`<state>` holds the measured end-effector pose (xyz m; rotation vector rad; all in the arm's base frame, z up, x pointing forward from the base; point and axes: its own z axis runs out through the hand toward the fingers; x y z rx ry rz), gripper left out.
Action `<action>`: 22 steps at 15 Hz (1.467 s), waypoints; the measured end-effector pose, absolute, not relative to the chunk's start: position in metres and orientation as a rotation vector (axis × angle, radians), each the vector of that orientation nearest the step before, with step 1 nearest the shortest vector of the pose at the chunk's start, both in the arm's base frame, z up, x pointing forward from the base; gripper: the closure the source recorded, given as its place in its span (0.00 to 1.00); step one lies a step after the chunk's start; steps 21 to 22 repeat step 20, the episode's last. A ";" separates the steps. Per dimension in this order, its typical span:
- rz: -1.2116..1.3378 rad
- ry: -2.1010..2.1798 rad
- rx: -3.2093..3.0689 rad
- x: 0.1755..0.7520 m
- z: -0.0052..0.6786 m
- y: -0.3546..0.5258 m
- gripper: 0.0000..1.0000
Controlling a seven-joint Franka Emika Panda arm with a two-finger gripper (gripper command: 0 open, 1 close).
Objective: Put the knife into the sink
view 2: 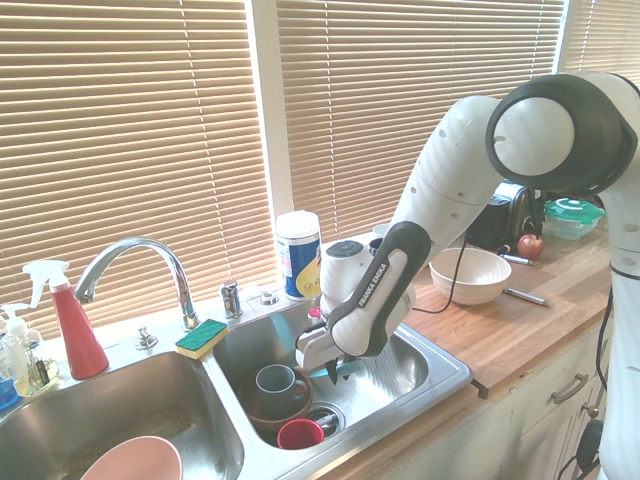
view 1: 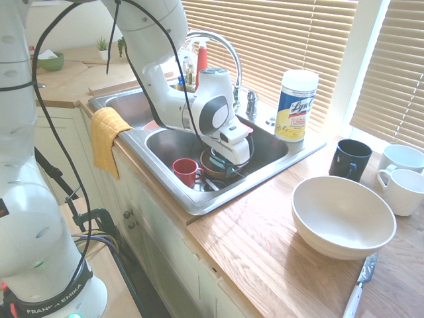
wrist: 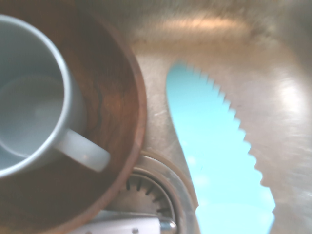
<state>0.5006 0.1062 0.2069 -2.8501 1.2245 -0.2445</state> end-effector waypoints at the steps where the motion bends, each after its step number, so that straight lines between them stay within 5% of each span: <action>1: -0.232 1.228 -2.858 0.502 0.195 0.107 1.00; 2: -0.215 1.235 -2.867 0.500 0.185 0.107 1.00; 3: -0.203 1.248 -2.866 0.499 0.176 0.106 0.00; 14: -0.188 1.279 -2.838 0.499 0.170 0.100 0.00; 22: -0.277 1.239 -2.796 0.507 0.227 0.098 0.00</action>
